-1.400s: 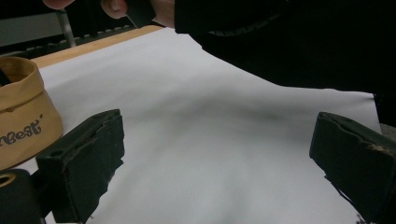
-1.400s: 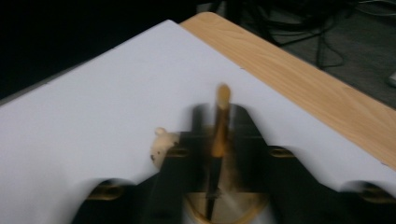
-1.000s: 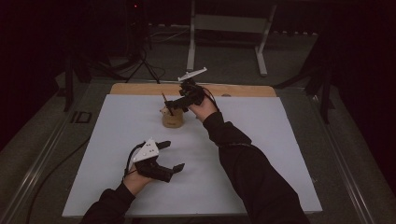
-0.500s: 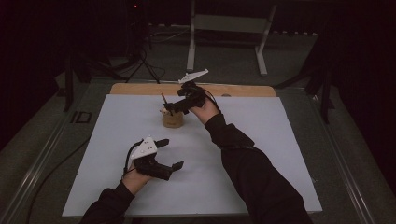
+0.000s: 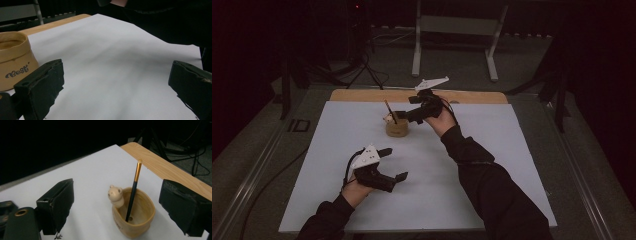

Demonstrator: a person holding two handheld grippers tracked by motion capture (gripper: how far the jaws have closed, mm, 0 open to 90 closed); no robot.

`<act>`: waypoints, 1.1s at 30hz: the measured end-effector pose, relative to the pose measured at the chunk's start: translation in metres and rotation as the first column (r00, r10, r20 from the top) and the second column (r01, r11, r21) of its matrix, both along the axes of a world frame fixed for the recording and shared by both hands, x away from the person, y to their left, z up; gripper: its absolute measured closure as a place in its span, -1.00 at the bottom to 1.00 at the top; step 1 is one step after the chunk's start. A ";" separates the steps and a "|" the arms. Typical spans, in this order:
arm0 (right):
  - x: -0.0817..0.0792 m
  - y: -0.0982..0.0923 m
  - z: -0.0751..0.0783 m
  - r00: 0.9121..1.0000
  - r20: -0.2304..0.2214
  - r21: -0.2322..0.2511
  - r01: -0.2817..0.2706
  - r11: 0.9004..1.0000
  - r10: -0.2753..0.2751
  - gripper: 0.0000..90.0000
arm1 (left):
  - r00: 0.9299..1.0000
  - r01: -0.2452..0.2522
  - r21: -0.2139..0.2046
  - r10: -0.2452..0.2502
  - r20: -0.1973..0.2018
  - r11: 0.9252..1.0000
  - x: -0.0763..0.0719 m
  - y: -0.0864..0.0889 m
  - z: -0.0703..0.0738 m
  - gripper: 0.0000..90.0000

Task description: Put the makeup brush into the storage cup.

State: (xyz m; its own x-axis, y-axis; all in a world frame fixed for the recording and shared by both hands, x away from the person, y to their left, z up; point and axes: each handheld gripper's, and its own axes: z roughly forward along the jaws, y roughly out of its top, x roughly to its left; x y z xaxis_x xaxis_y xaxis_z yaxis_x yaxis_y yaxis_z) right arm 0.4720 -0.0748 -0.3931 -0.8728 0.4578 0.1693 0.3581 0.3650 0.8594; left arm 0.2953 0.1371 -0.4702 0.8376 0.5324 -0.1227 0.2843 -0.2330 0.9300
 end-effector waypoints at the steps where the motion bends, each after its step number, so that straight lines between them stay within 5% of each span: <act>1: -0.001 -0.003 0.000 1.000 -0.001 0.007 -0.005 1.000 0.005 -0.71 | 1.000 0.006 -0.008 -0.006 -0.012 1.000 0.000 0.000 0.000 -0.97; 11: -0.017 -0.026 -0.002 0.999 -0.011 0.014 -0.049 0.999 0.049 -0.70 | 0.999 0.046 -0.013 -0.046 0.008 0.999 0.000 0.002 0.008 -0.97; 33: -0.075 -0.081 -0.023 0.996 0.022 0.073 -0.090 0.993 0.088 -0.70 | 0.993 0.115 0.002 -0.114 -0.021 0.993 -0.006 0.016 0.008 -0.97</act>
